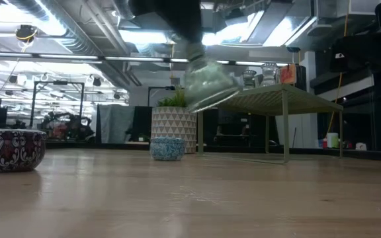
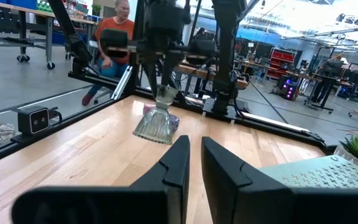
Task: Pick & Place candle stick holders
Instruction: Align the green glass candle holder with the other transparent glass candle holder on the shelf
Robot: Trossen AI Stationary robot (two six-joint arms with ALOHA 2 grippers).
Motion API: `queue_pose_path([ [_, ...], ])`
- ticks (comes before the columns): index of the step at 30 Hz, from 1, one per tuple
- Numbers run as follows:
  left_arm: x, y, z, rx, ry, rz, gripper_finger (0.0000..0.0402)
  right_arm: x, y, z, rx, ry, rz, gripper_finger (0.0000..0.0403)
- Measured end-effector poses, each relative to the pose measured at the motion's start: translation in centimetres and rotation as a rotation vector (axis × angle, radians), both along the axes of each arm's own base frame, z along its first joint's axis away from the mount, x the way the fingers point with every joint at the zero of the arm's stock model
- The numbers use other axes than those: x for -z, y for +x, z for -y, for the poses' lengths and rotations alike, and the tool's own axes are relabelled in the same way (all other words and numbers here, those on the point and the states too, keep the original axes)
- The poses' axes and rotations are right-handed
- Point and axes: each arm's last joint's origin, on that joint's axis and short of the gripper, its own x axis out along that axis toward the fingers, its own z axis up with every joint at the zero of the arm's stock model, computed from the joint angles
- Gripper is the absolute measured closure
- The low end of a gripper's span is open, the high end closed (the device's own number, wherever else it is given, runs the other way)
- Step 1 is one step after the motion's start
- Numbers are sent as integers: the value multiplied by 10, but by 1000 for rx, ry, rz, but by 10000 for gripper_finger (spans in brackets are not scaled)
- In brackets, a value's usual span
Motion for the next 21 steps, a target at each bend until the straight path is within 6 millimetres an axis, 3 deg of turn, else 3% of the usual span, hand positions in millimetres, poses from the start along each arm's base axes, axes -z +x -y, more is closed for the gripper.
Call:
queue_pose_path([
  [12, -41, 31, -51, 65, 33, 131, 374, 0, 0, 0, 0, 0, 0, 359],
  [21, -71, 57, -91, 174, 42, 332, 374, 0, 0, 0, 0, 0, 0, 359],
])
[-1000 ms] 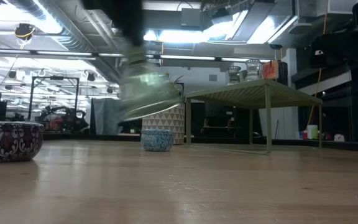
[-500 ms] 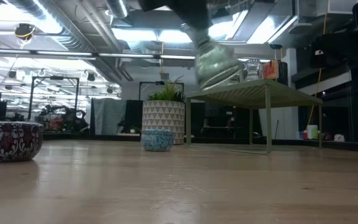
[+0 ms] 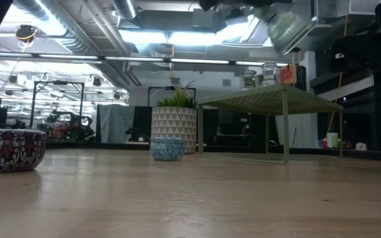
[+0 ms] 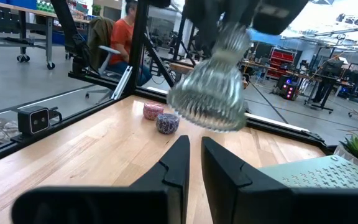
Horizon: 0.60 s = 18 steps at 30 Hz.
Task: Pick & Place candle stick holders
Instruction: Align the green glass candle holder with the other transparent glass candle holder on the shelf
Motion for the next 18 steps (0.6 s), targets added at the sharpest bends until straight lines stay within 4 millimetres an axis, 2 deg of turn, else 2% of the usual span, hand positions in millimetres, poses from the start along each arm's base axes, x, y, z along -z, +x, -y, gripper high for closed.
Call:
queue_pose_path([
  [9, -21, 8, -33, -21, 16, 108, 374, 0, 0, 0, 0, 0, 0, 359],
  [18, -17, 5, -77, -81, 29, 36, 374, 0, 0, 0, 0, 0, 0, 359],
])
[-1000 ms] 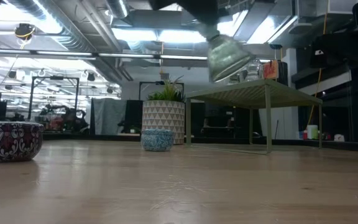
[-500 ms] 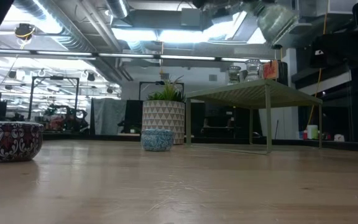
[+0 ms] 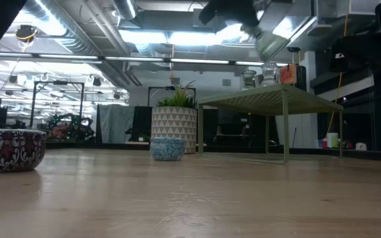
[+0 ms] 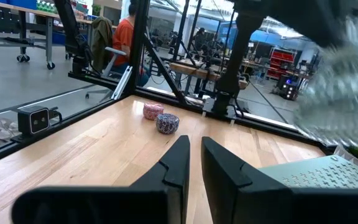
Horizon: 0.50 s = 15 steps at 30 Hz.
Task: Pick & Place candle stick holders
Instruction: Align the green glass candle holder with the other transparent glass candle holder on the shelf
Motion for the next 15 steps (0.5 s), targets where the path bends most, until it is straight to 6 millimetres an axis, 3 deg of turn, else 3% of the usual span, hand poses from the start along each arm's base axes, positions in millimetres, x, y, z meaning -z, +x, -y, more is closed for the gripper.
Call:
queue_pose_path([
  [15, 10, -13, -49, 38, 53, -188, 374, 0, 0, 0, 0, 0, 0, 359],
])
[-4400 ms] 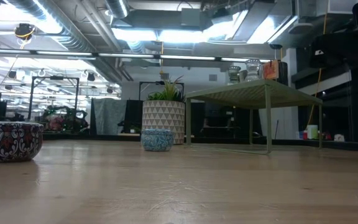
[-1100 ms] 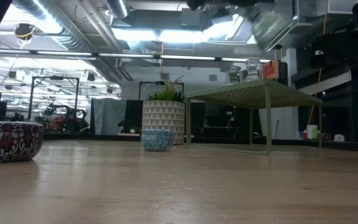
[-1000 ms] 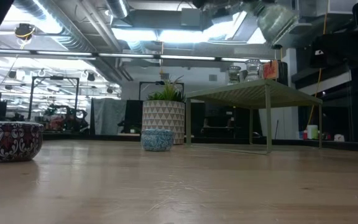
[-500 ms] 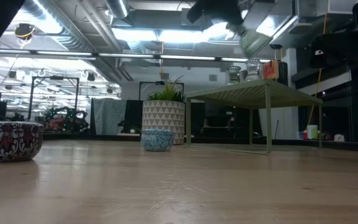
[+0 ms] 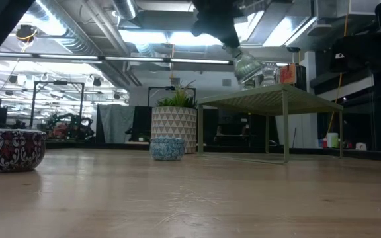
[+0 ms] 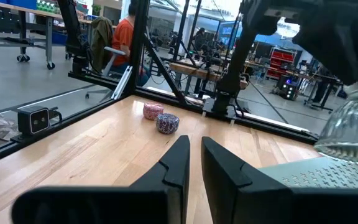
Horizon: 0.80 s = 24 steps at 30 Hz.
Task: Pick & Place candle stick holders
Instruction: Align the green glass candle holder with the other transparent glass candle holder on the shelf
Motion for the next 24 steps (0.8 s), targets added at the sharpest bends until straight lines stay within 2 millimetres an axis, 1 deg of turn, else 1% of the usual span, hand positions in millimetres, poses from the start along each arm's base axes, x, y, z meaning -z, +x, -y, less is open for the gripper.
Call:
queue_pose_path([
  [5, 6, -4, -11, 51, -9, -57, 374, 0, 0, 2, 77, 2, 0, 359],
  [8, 7, -4, -12, 96, 28, -82, 374, 0, 1, 3, 103, 3, 0, 359],
  [19, 7, -5, -13, 281, 225, -175, 373, 0, 1, 3, 103, 3, -2, 359],
  [24, 8, -6, -21, 338, 241, -187, 373, 0, 1, 3, 103, 2, -6, 359],
])
